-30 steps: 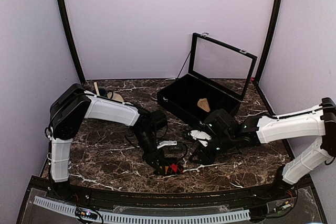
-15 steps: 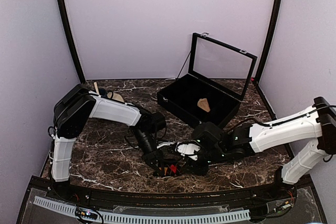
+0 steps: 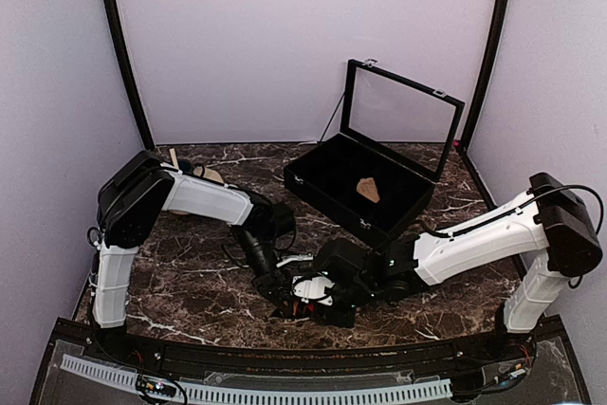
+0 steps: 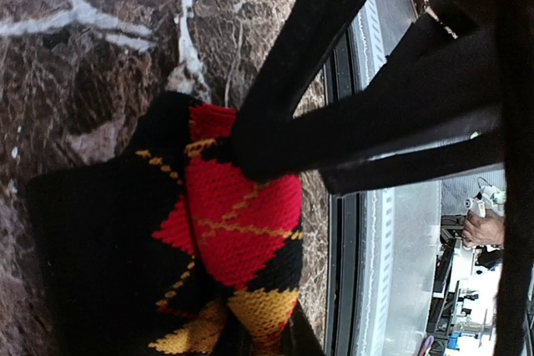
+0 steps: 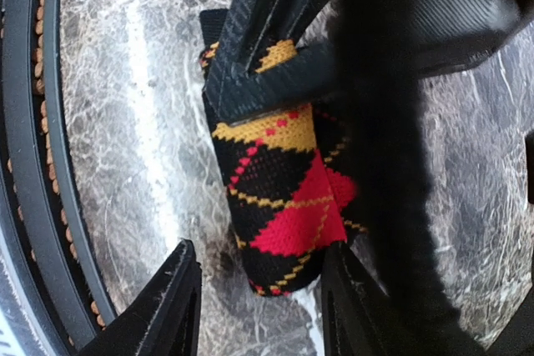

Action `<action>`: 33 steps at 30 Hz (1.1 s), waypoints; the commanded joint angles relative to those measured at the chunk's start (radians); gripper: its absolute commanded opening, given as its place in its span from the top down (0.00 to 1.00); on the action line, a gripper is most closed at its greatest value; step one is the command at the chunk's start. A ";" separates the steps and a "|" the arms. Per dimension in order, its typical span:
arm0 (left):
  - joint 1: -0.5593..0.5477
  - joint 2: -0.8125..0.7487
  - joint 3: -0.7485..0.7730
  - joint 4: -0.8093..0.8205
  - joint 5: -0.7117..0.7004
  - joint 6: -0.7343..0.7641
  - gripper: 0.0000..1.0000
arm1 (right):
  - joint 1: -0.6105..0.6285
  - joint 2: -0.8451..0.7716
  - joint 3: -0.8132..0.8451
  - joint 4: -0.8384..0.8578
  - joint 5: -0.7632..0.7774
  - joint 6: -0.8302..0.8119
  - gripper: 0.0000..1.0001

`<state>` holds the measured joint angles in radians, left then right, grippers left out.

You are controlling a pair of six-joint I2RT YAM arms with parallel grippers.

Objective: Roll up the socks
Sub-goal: Roll the sock at the center of the board.

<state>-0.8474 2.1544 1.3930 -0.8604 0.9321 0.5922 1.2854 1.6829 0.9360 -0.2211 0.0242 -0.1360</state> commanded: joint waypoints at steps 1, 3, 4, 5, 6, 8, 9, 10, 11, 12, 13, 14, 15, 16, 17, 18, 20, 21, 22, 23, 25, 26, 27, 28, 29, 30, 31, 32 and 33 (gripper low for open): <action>0.005 0.007 -0.001 -0.032 0.035 0.037 0.99 | 0.008 0.036 0.062 0.027 0.035 -0.053 0.54; 0.005 0.009 -0.002 -0.034 0.044 0.039 0.99 | 0.009 0.052 0.077 0.022 0.044 -0.066 0.54; 0.005 0.010 -0.001 -0.035 0.048 0.041 0.99 | 0.009 0.059 0.086 0.021 0.047 -0.072 0.54; 0.006 0.013 0.000 -0.035 0.051 0.042 0.99 | 0.008 0.065 0.090 0.021 0.049 -0.079 0.54; 0.007 0.014 0.001 -0.036 0.053 0.044 0.99 | 0.009 0.070 0.094 0.019 0.051 -0.084 0.54; 0.008 0.019 0.004 -0.038 0.059 0.044 0.99 | 0.009 0.082 0.100 0.016 0.054 -0.094 0.53; 0.008 0.020 0.007 -0.039 0.061 0.046 0.99 | 0.009 0.087 0.101 0.016 0.054 -0.100 0.53; 0.008 0.021 0.009 -0.040 0.063 0.046 0.99 | 0.009 0.093 0.101 0.015 0.054 -0.104 0.53; 0.008 0.022 0.009 -0.041 0.064 0.045 0.99 | 0.008 0.098 0.101 0.015 0.053 -0.108 0.53; 0.008 0.024 0.010 -0.042 0.064 0.045 0.99 | 0.009 0.104 0.101 0.015 0.052 -0.112 0.53; 0.010 0.023 0.009 -0.045 0.064 0.046 0.99 | 0.008 0.111 0.101 0.015 0.052 -0.116 0.54; 0.010 0.024 0.010 -0.045 0.064 0.048 0.98 | 0.008 0.114 0.100 0.016 0.052 -0.119 0.54; 0.010 0.023 0.011 -0.046 0.065 0.049 0.98 | 0.007 0.117 0.098 0.018 0.051 -0.121 0.55; 0.011 0.024 0.011 -0.046 0.064 0.049 0.98 | 0.005 0.119 0.098 0.017 0.048 -0.124 0.58; 0.011 0.023 0.011 -0.046 0.063 0.047 0.98 | 0.003 0.121 0.098 0.016 0.041 -0.126 0.62; 0.011 0.022 0.011 -0.046 0.061 0.046 0.98 | 0.000 0.126 0.101 0.013 0.033 -0.128 0.68; 0.013 0.023 0.010 -0.045 0.056 0.041 0.98 | -0.011 0.131 0.105 -0.001 0.012 -0.129 0.80; 0.013 0.024 0.009 -0.045 0.051 0.039 0.98 | -0.014 0.132 0.106 -0.005 0.004 -0.129 0.84; 0.013 0.024 0.010 -0.045 0.043 0.032 0.97 | -0.019 0.133 0.105 -0.014 -0.006 -0.129 0.88; 0.014 0.023 0.009 -0.043 0.034 0.026 0.95 | -0.024 0.133 0.104 -0.020 -0.021 -0.127 0.90; 0.014 0.019 0.002 -0.036 0.013 0.010 0.90 | -0.034 0.133 0.100 -0.034 -0.044 -0.124 0.94; 0.016 0.011 -0.004 -0.028 -0.004 0.002 0.86 | -0.038 0.133 0.100 -0.044 -0.057 -0.124 0.95; 0.016 0.001 -0.017 -0.011 -0.017 -0.008 0.82 | -0.042 0.131 0.097 -0.051 -0.069 -0.123 0.96; 0.016 -0.015 -0.032 0.014 -0.035 -0.022 0.78 | -0.046 0.131 0.095 -0.059 -0.084 -0.121 0.97; 0.017 -0.035 -0.052 0.043 -0.044 -0.037 0.75 | -0.051 0.131 0.094 -0.068 -0.095 -0.119 0.98; 0.020 -0.055 -0.071 0.076 -0.051 -0.055 0.72 | -0.054 0.130 0.093 -0.075 -0.105 -0.117 0.98; 0.024 -0.078 -0.094 0.111 -0.056 -0.076 0.69 | -0.058 0.131 0.091 -0.081 -0.113 -0.112 0.99; 0.028 -0.098 -0.115 0.151 -0.057 -0.098 0.66 | -0.062 0.131 0.090 -0.086 -0.119 -0.109 0.99; 0.031 -0.117 -0.135 0.183 -0.060 -0.125 0.64 | -0.064 0.131 0.088 -0.090 -0.126 -0.105 0.99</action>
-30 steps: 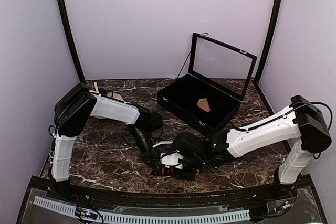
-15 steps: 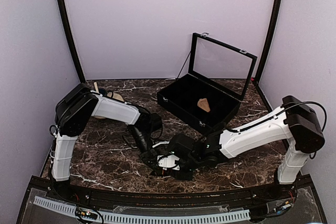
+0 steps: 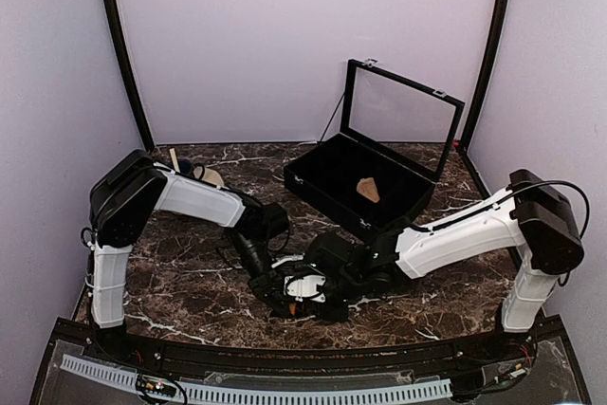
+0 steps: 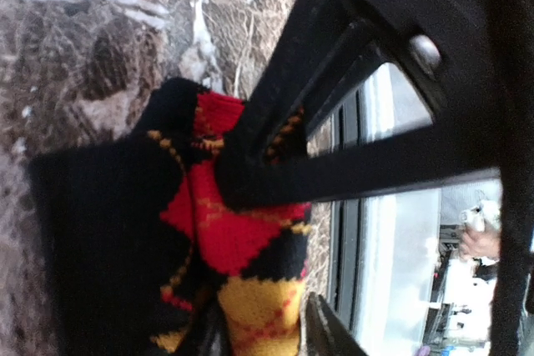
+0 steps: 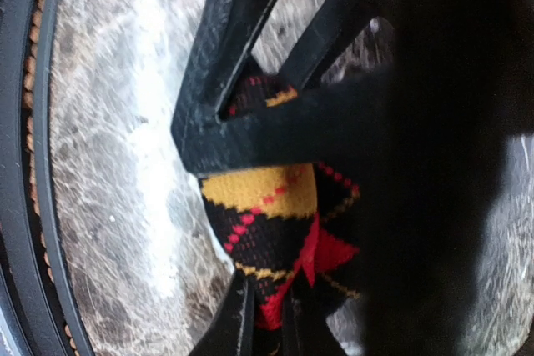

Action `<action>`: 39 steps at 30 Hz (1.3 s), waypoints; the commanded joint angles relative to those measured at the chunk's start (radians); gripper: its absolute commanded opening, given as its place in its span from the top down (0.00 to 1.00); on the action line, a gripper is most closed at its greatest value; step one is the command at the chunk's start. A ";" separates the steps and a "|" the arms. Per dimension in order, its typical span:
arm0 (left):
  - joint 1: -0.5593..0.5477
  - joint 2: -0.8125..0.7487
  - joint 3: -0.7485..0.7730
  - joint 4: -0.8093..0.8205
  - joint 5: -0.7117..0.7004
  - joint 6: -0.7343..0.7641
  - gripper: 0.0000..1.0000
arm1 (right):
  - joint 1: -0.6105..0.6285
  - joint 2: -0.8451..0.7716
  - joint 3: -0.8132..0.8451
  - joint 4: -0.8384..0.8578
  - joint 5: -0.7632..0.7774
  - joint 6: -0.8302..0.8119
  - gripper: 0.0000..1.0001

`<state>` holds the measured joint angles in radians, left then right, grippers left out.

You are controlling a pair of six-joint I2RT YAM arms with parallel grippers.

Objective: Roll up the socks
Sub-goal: Roll the sock at the center of the board.

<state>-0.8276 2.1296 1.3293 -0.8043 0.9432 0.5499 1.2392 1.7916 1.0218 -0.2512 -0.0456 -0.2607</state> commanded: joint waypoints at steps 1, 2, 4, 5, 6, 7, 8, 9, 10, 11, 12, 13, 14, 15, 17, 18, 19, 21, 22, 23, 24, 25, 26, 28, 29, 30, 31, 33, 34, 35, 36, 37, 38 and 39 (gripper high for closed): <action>0.016 -0.108 -0.090 0.158 -0.072 -0.098 0.63 | -0.020 0.020 -0.001 -0.062 -0.062 0.025 0.99; 0.020 -0.122 -0.106 0.185 -0.075 -0.117 0.63 | -0.023 0.019 -0.003 -0.063 -0.066 0.030 0.99; 0.025 -0.148 -0.137 0.238 -0.087 -0.147 0.62 | -0.026 0.023 -0.003 -0.069 -0.075 0.040 1.00; 0.026 -0.163 -0.155 0.263 -0.097 -0.164 0.61 | -0.030 0.025 -0.002 -0.073 -0.082 0.045 1.00; 0.028 -0.179 -0.179 0.291 -0.108 -0.179 0.60 | -0.034 0.028 0.000 -0.076 -0.089 0.051 1.00; 0.030 -0.198 -0.199 0.321 -0.120 -0.196 0.59 | -0.038 0.032 0.003 -0.082 -0.097 0.057 1.00; 0.031 -0.220 -0.220 0.349 -0.127 -0.212 0.59 | -0.043 0.035 0.007 -0.087 -0.107 0.065 1.00; 0.034 -0.240 -0.240 0.380 -0.133 -0.227 0.59 | -0.048 0.037 0.010 -0.092 -0.121 0.073 1.00; 0.036 -0.261 -0.260 0.408 -0.142 -0.243 0.58 | -0.053 0.040 0.014 -0.098 -0.133 0.079 1.00; 0.036 -0.283 -0.281 0.436 -0.151 -0.258 0.59 | -0.059 0.041 0.018 -0.103 -0.145 0.086 1.00; 0.036 -0.304 -0.300 0.474 -0.166 -0.271 0.58 | -0.064 0.043 0.023 -0.110 -0.157 0.092 1.00; 0.036 -0.326 -0.319 0.502 -0.182 -0.283 0.58 | -0.067 0.045 0.028 -0.118 -0.169 0.097 1.00; 0.036 -0.345 -0.340 0.531 -0.193 -0.296 0.58 | -0.073 0.046 0.035 -0.126 -0.184 0.104 1.00; 0.036 -0.375 -0.361 0.563 -0.231 -0.308 0.58 | -0.081 0.049 0.042 -0.135 -0.203 0.110 1.00; 0.036 -0.422 -0.413 0.638 -0.270 -0.337 0.58 | -0.097 0.057 0.061 -0.159 -0.243 0.119 1.00; 0.036 -0.447 -0.440 0.676 -0.288 -0.353 0.58 | -0.104 0.063 0.072 -0.174 -0.265 0.123 1.00; 0.036 -0.471 -0.470 0.718 -0.304 -0.367 0.58 | -0.113 0.071 0.085 -0.190 -0.284 0.125 1.00; 0.033 -0.518 -0.528 0.799 -0.337 -0.394 0.58 | -0.128 0.088 0.111 -0.224 -0.322 0.128 1.00; 0.028 -0.540 -0.553 0.833 -0.358 -0.399 0.58 | -0.136 0.098 0.120 -0.239 -0.341 0.129 1.00; 0.020 -0.563 -0.579 0.862 -0.383 -0.400 0.58 | -0.142 0.106 0.124 -0.254 -0.361 0.130 1.00; 0.010 -0.582 -0.602 0.889 -0.406 -0.398 0.58 | -0.151 0.116 0.151 -0.270 -0.380 0.131 1.00; -0.002 -0.601 -0.621 0.910 -0.434 -0.392 0.58 | -0.160 0.128 0.175 -0.289 -0.401 0.131 1.00; -0.017 -0.617 -0.639 0.926 -0.464 -0.386 0.57 | -0.167 0.139 0.189 -0.308 -0.421 0.130 1.00; -0.043 -0.638 -0.666 0.951 -0.510 -0.373 0.57 | -0.181 0.158 0.210 -0.341 -0.457 0.129 1.00; -0.061 -0.646 -0.677 0.960 -0.527 -0.361 0.57 | -0.189 0.166 0.221 -0.352 -0.472 0.129 1.00; -0.081 -0.652 -0.687 0.965 -0.555 -0.347 0.56 | -0.196 0.174 0.230 -0.364 -0.496 0.130 1.00; -0.104 -0.658 -0.692 0.967 -0.579 -0.331 0.56 | -0.204 0.182 0.238 -0.372 -0.515 0.131 1.00; -0.150 -0.668 -0.703 0.974 -0.634 -0.304 0.56 | -0.220 0.196 0.255 -0.390 -0.547 0.133 1.00; -0.172 -0.674 -0.711 0.981 -0.662 -0.292 0.56 | -0.230 0.203 0.263 -0.398 -0.562 0.135 1.00; -0.188 -0.682 -0.719 0.988 -0.697 -0.283 0.56 | -0.237 0.210 0.272 -0.407 -0.577 0.135 1.00; -0.203 -0.692 -0.728 0.996 -0.722 -0.278 0.56 | -0.243 0.218 0.282 -0.417 -0.593 0.135 1.00; -0.217 -0.702 -0.737 1.008 -0.748 -0.272 0.55 | -0.250 0.227 0.291 -0.428 -0.606 0.135 1.00; -0.229 -0.715 -0.745 1.022 -0.766 -0.263 0.55 | -0.254 0.241 0.301 -0.441 -0.621 0.134 1.00; -0.240 -0.731 -0.753 1.030 -0.780 -0.255 0.55 | -0.259 0.251 0.312 -0.454 -0.634 0.131 1.00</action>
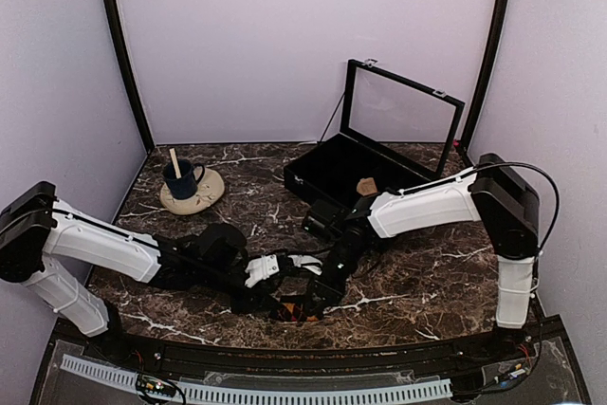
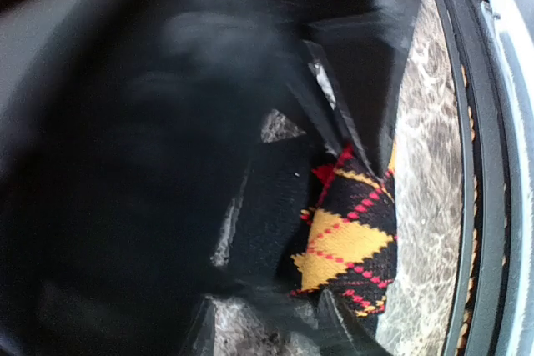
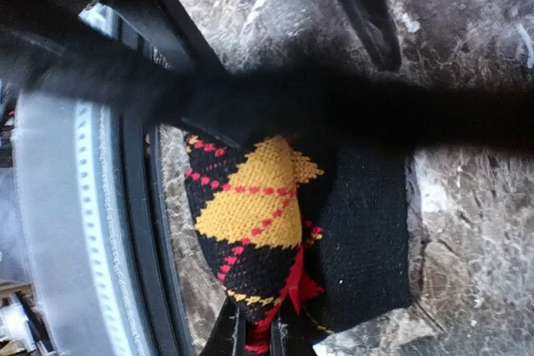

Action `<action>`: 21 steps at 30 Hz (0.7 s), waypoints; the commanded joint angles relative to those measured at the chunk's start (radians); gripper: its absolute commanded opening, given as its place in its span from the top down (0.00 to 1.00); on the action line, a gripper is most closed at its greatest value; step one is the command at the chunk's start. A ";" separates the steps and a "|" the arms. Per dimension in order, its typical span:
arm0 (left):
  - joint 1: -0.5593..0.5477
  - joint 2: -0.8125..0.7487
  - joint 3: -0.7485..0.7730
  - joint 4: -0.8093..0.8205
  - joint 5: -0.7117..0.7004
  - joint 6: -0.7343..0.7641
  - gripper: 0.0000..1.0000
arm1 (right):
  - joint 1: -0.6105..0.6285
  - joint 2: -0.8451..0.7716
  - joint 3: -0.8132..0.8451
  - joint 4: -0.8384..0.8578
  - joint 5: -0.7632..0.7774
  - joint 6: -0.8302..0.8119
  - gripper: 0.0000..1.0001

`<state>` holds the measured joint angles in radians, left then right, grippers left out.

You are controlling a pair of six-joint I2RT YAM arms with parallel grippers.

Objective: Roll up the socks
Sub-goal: Roll the sock at the center of the board.

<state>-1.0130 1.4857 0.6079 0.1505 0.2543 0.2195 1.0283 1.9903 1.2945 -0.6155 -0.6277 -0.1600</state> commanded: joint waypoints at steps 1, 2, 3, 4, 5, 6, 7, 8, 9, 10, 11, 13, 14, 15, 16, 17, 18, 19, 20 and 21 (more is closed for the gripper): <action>-0.065 -0.097 -0.038 0.080 -0.104 0.081 0.55 | -0.052 0.063 0.049 -0.100 -0.063 0.029 1.00; -0.074 -0.106 -0.041 0.082 -0.123 0.087 0.54 | -0.055 0.070 0.058 -0.109 -0.069 0.028 1.00; -0.082 -0.112 -0.043 0.081 -0.138 0.094 0.54 | -0.057 0.076 0.064 -0.114 -0.072 0.029 1.00; -0.089 -0.119 -0.045 0.078 -0.157 0.101 0.54 | -0.059 0.079 0.067 -0.116 -0.075 0.030 1.00; -0.098 -0.126 -0.045 0.077 -0.181 0.103 0.54 | -0.060 0.081 0.071 -0.117 -0.079 0.030 1.00; -0.105 -0.132 -0.046 0.074 -0.199 0.105 0.54 | -0.061 0.081 0.072 -0.116 -0.084 0.032 1.00; -0.113 -0.140 -0.047 0.076 -0.217 0.109 0.54 | -0.063 0.081 0.072 -0.118 -0.087 0.033 1.00; -0.127 -0.150 -0.049 0.079 -0.241 0.114 0.54 | -0.063 0.082 0.074 -0.120 -0.090 0.033 1.00; -0.136 -0.159 -0.052 0.081 -0.261 0.117 0.54 | -0.064 0.083 0.076 -0.124 -0.090 0.031 1.00; -0.143 -0.166 -0.055 0.081 -0.284 0.118 0.53 | -0.064 0.084 0.077 -0.129 -0.089 0.029 1.00; -0.149 -0.171 -0.055 0.078 -0.315 0.115 0.53 | -0.064 0.084 0.077 -0.130 -0.087 0.028 1.00; -0.156 -0.179 -0.059 0.067 -0.362 0.105 0.53 | -0.064 0.085 0.074 -0.131 -0.083 0.028 1.00; -0.161 -0.183 -0.067 0.066 -0.378 0.098 0.53 | -0.063 0.085 0.073 -0.131 -0.082 0.028 1.00; -0.164 -0.191 -0.072 0.067 -0.403 0.092 0.53 | -0.063 0.086 0.069 -0.130 -0.081 0.028 1.00; -0.164 -0.196 -0.079 0.067 -0.412 0.082 0.53 | -0.065 0.085 0.065 -0.128 -0.079 0.029 1.00; -0.165 -0.199 -0.084 0.067 -0.423 0.071 0.52 | -0.064 0.085 0.058 -0.123 -0.075 0.032 1.00; -0.166 -0.201 -0.090 0.066 -0.436 0.055 0.52 | -0.063 0.083 0.052 -0.118 -0.073 0.034 1.00; -0.166 -0.204 -0.097 0.066 -0.442 0.039 0.52 | -0.063 0.079 0.043 -0.112 -0.073 0.035 1.00; -0.165 -0.206 -0.106 0.073 -0.451 0.021 0.51 | -0.063 0.074 0.036 -0.104 -0.070 0.038 1.00; -0.165 -0.205 -0.120 0.087 -0.465 0.006 0.51 | -0.061 0.068 0.030 -0.097 -0.067 0.041 1.00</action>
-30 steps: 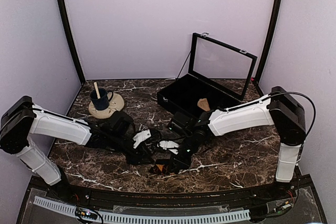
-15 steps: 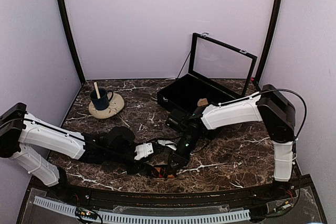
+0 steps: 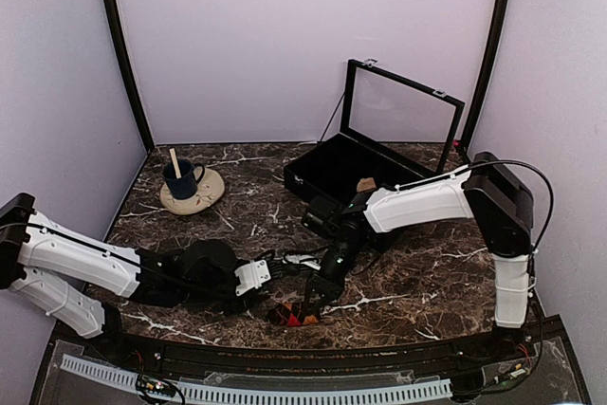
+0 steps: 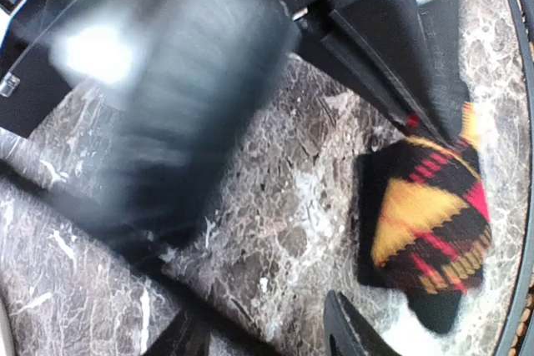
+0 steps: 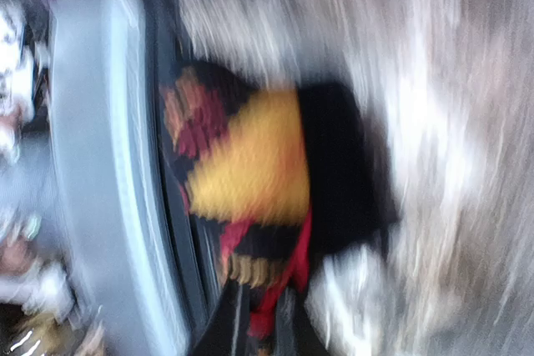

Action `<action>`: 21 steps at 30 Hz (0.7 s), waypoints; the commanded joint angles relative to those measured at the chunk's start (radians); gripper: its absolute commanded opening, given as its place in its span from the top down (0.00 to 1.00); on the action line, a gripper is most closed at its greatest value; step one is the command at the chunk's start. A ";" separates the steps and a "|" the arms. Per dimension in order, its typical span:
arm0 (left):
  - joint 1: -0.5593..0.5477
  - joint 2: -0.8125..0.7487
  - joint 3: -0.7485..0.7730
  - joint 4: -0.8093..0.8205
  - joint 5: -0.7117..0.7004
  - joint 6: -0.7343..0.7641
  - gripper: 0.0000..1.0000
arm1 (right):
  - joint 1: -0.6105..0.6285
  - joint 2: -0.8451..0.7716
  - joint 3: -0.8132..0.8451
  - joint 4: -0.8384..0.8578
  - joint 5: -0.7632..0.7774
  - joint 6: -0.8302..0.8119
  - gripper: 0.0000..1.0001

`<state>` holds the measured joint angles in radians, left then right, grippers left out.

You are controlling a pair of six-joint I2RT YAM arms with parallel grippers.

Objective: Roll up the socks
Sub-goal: Roll the sock at the center of the board.

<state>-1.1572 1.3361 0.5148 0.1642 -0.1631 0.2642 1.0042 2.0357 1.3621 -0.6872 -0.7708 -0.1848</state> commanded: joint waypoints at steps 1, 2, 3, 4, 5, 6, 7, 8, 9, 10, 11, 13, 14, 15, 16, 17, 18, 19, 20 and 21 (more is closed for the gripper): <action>-0.021 -0.053 -0.033 0.078 -0.058 -0.053 0.51 | -0.036 0.017 -0.045 -0.017 0.082 0.068 1.00; -0.021 -0.050 -0.036 0.074 -0.061 -0.067 0.50 | -0.035 0.013 -0.052 -0.015 0.085 0.070 1.00; -0.021 -0.046 -0.037 0.078 -0.063 -0.076 0.50 | -0.033 0.009 -0.055 -0.013 0.090 0.068 1.00; -0.021 -0.040 -0.036 0.074 -0.063 -0.083 0.51 | -0.032 0.008 -0.059 -0.013 0.096 0.067 1.00; -0.021 -0.038 -0.033 0.073 -0.058 -0.088 0.51 | -0.031 0.005 -0.062 -0.011 0.100 0.067 1.00; -0.021 -0.038 -0.032 0.075 -0.053 -0.089 0.51 | -0.030 0.004 -0.066 -0.009 0.104 0.068 1.00; -0.021 -0.041 -0.032 0.077 -0.048 -0.088 0.51 | -0.030 0.007 -0.068 -0.008 0.107 0.070 1.00; -0.021 -0.045 -0.033 0.080 -0.044 -0.086 0.51 | -0.030 0.011 -0.069 -0.008 0.110 0.071 1.00; -0.021 -0.054 -0.035 0.081 -0.036 -0.079 0.51 | -0.030 0.014 -0.069 -0.007 0.115 0.073 1.00; -0.021 -0.064 -0.038 0.081 -0.025 -0.074 0.51 | -0.029 0.016 -0.070 -0.006 0.116 0.075 1.00; -0.021 -0.078 -0.039 0.086 -0.007 -0.066 0.51 | -0.030 0.014 -0.070 -0.004 0.116 0.077 1.00; -0.021 -0.097 -0.040 0.086 0.033 -0.052 0.51 | -0.030 0.011 -0.070 -0.001 0.112 0.081 1.00; -0.021 -0.107 -0.039 0.082 0.058 -0.047 0.51 | -0.029 0.010 -0.069 0.001 0.110 0.083 1.00; -0.022 -0.118 -0.036 0.080 0.084 -0.046 0.51 | -0.030 0.010 -0.069 -0.001 0.107 0.083 1.00; -0.022 -0.126 -0.034 0.075 0.110 -0.045 0.51 | -0.030 0.009 -0.070 0.000 0.103 0.085 1.00; -0.023 -0.134 -0.031 0.070 0.137 -0.046 0.50 | -0.029 0.007 -0.070 0.000 0.102 0.085 1.00; -0.026 -0.140 -0.027 0.065 0.157 -0.047 0.50 | -0.029 0.007 -0.070 0.003 0.102 0.086 1.00; -0.030 -0.144 -0.024 0.061 0.176 -0.045 0.50 | -0.028 0.005 -0.072 0.005 0.101 0.088 1.00; -0.038 -0.147 -0.019 0.057 0.194 -0.041 0.49 | -0.027 0.005 -0.073 0.007 0.101 0.089 1.00; -0.046 -0.147 -0.013 0.052 0.209 -0.036 0.49 | -0.026 0.005 -0.072 0.008 0.099 0.091 1.00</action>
<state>-1.1797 1.2133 0.4873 0.2234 -0.0639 0.2085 0.9718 2.0403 1.3144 -0.6823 -0.7139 -0.1081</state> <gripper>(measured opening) 0.504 0.069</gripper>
